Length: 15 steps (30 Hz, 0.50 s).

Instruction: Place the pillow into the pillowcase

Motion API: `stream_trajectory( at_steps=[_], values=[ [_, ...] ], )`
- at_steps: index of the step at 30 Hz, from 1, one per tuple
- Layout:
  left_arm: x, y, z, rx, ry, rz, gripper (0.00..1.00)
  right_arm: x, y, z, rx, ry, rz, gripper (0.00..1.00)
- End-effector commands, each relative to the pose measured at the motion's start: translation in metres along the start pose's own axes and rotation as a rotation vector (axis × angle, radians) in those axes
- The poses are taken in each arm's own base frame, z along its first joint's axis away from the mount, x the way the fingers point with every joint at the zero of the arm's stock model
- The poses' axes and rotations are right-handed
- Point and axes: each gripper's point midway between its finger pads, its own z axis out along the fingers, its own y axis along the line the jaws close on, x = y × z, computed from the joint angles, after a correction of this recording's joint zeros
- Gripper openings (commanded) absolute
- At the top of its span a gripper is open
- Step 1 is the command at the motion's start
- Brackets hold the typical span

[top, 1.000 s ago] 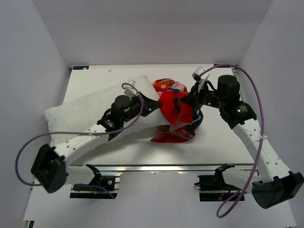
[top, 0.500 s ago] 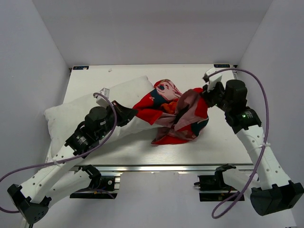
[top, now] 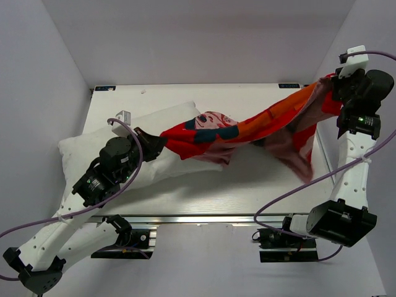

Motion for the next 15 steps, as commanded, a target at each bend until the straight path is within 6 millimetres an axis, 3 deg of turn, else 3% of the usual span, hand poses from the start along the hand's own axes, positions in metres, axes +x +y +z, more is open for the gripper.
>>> stream_trajectory(
  at_steps=[1, 8, 12, 13, 14, 15],
  values=[
    [-0.021, -0.012, -0.004, 0.019, -0.054, 0.033, 0.00, -0.015, -0.012, -0.004, 0.030, -0.077, -0.065, 0.00],
    [-0.042, -0.023, -0.012, 0.027, -0.096, 0.088, 0.00, 0.004, -0.020, 0.002, 0.038, -0.048, -0.081, 0.00],
    [-0.037, -0.042, -0.005, 0.111, -0.070, 0.093, 0.00, 0.020, 0.007, 0.001, -0.104, -0.023, -0.120, 0.00],
    [-0.037, -0.050, 0.000, 0.144, -0.069, 0.101, 0.00, 0.022, 0.017, -0.006, -0.145, -0.019, -0.128, 0.09],
    [-0.030, -0.052, 0.004, 0.157, -0.042, 0.116, 0.00, 0.020, 0.031, -0.011, -0.219, -0.045, -0.139, 0.24],
    [-0.021, -0.060, 0.004, 0.200, 0.008, 0.122, 0.00, 0.024, 0.041, -0.015, -0.263, -0.053, -0.172, 0.58]
  ],
)
